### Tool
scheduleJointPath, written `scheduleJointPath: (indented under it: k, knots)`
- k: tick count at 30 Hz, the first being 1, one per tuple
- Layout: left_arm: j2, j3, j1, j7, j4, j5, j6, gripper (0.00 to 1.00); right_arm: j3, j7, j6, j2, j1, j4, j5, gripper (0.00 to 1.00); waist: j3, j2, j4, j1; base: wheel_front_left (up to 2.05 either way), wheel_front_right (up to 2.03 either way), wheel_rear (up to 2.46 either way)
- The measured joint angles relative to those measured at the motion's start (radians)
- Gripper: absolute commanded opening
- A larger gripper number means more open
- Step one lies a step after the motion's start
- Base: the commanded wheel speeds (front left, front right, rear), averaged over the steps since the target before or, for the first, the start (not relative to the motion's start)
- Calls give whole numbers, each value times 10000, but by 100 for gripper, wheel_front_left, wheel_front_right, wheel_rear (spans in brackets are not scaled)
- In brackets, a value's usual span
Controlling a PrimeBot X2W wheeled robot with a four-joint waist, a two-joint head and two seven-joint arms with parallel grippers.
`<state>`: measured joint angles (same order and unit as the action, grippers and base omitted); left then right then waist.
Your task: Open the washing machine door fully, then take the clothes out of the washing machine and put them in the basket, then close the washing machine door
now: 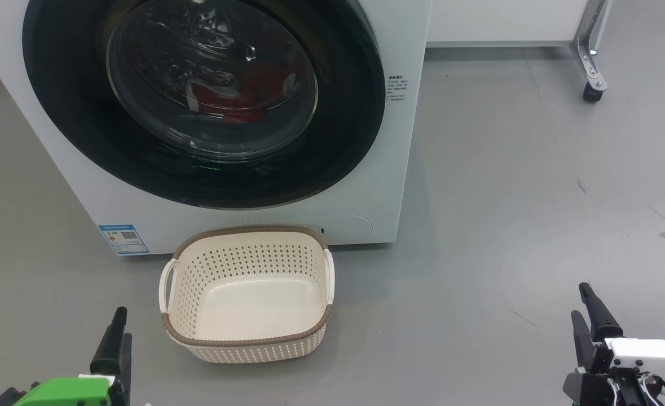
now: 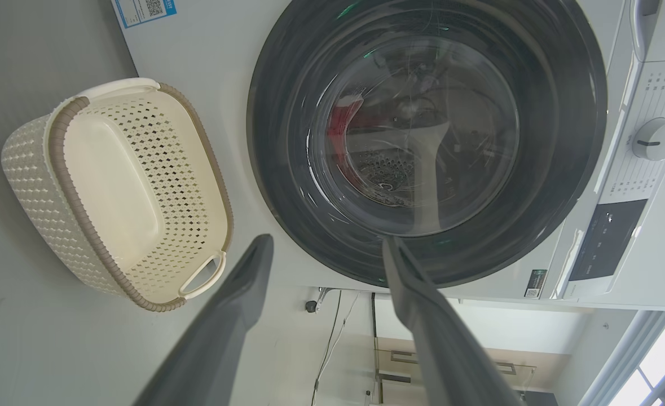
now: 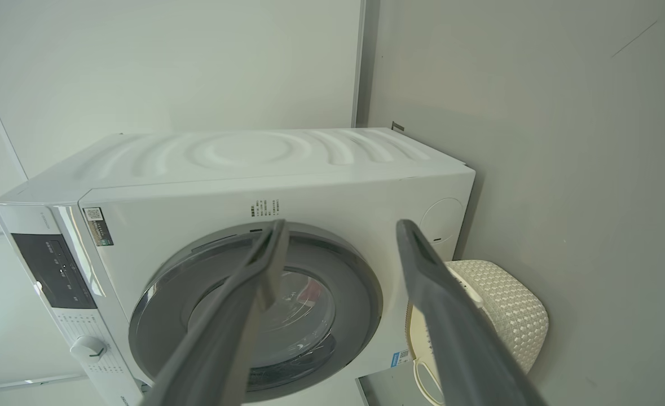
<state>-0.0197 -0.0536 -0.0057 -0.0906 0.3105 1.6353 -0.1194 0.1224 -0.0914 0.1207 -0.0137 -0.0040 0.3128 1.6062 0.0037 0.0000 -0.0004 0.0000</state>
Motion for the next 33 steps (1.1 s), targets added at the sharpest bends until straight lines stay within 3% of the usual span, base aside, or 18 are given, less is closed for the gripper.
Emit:
scheduleJointPath:
  k: [7,17,28,33]
  knots:
    - [0,138,-1,130,-167,-84,0,100,-107,192,0,-6,-1,-121,-224,100,11,0,-3,0,0,0,0]
    - [-144,403,-12,579,-556,-1072,0,100,-437,571,0,-221,-2,-255,-1028,100,38,0,2,0,0,0,0]
    - [-629,842,-34,1110,-711,-2932,0,100,-986,1074,-10,-803,-67,-374,-3114,100,60,0,14,0,0,0,0]
    - [-803,1097,-50,1279,-874,-3919,69,100,-1325,1262,-199,-1068,-173,-514,-4305,100,65,0,19,0,0,0,0]
